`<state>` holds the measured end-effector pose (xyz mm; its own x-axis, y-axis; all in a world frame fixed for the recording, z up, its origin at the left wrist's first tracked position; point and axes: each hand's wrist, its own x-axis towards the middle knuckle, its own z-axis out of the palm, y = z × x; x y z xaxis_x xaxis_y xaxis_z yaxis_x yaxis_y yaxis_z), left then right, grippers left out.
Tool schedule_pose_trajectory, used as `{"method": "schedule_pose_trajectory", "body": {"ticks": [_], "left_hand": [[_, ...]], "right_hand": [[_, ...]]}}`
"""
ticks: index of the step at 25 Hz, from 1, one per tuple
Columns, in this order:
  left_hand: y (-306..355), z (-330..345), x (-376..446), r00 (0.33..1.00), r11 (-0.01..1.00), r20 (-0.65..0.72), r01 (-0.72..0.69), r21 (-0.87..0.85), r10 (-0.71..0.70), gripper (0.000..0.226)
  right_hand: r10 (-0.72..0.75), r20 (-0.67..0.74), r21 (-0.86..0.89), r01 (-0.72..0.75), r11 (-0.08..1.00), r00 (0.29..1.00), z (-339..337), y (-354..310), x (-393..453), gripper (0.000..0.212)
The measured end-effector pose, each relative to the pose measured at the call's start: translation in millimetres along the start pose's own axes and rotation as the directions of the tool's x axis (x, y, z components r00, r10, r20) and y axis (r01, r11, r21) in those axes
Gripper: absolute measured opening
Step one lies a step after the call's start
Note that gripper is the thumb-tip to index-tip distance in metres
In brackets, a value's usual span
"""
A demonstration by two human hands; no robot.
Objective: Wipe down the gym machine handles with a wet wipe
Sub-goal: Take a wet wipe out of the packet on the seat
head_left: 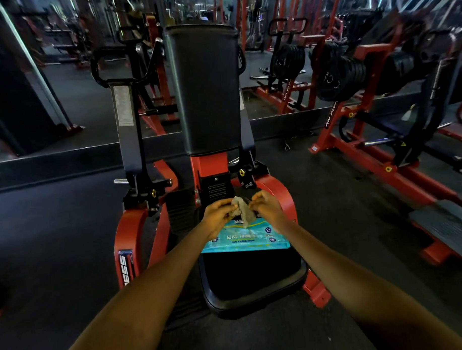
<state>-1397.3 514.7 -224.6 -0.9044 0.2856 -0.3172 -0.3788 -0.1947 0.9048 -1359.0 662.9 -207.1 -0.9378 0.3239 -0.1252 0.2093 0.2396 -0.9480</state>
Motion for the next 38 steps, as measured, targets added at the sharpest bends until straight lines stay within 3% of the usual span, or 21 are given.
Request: {"method": "schedule_pose_trajectory", "body": {"ticks": [2, 5, 11, 15, 20, 23, 26, 28, 30, 34, 38], "left_hand": [[-1, 0, 0, 1.0, 1.0, -0.001, 0.003, 0.024, -0.003, 0.013], [1, 3, 1, 1.0, 0.999, 0.009, 0.009, 0.031, -0.009, 0.013], [12, -6, 1, 0.999, 0.999, 0.004, 0.043, 0.005, -0.043, 0.016], [4, 0, 3, 0.993, 0.991, -0.018, 0.113, -0.075, -0.115, 0.015], [5, 1, 3, 0.988, 0.999, -0.153, 0.025, 0.025, -0.021, 0.014], [13, -3, -5, 0.986, 0.984, -0.024, 0.166, -0.06, -0.168, 0.023], [10, -2, -12, 0.954, 0.962, 0.131, 0.265, 0.06, -0.271, 0.023], [8, 0, -13, 0.968, 0.974, 0.12, 0.212, 0.075, -0.22, 0.01], [8, -1, -12, 0.978, 0.985, 0.115, 0.17, 0.033, -0.173, 0.006], [11, -2, -14, 0.987, 0.991, 0.086, 0.133, 0.022, -0.134, 0.027], [11, 0, -14, 0.989, 0.993, 0.091, 0.117, 0.013, -0.118, 0.029]], "right_hand": [[-0.126, 0.086, -0.102, 0.135, 0.986, 0.988, 2, 1, 1, 0.012], [-0.14, 0.196, -0.148, 0.171, 0.974, 0.971, 6, 0, 1, 0.024], [0.058, 0.222, 0.197, -0.103, 0.975, 0.973, -3, -5, 0, 0.021], [0.124, 0.229, 0.242, -0.18, 0.953, 0.965, 12, -13, -4, 0.024], [0.131, 0.393, 0.353, -0.281, 0.893, 0.91, 12, -15, -9, 0.013], [0.142, 0.359, 0.405, -0.29, 0.867, 0.923, 9, -15, -9, 0.01], [0.152, 0.259, 0.33, -0.235, 0.914, 0.954, 7, -13, -8, 0.017], [0.146, 0.256, 0.289, -0.22, 0.932, 0.956, 9, -10, -8, 0.017], [0.155, 0.281, 0.366, -0.255, 0.895, 0.947, 7, -8, -10, 0.016], [0.142, 0.354, 0.482, -0.311, 0.819, 0.924, -3, -8, -10, 0.019], [0.116, 0.365, 0.412, -0.272, 0.869, 0.924, -7, -8, -11, 0.027]]}}
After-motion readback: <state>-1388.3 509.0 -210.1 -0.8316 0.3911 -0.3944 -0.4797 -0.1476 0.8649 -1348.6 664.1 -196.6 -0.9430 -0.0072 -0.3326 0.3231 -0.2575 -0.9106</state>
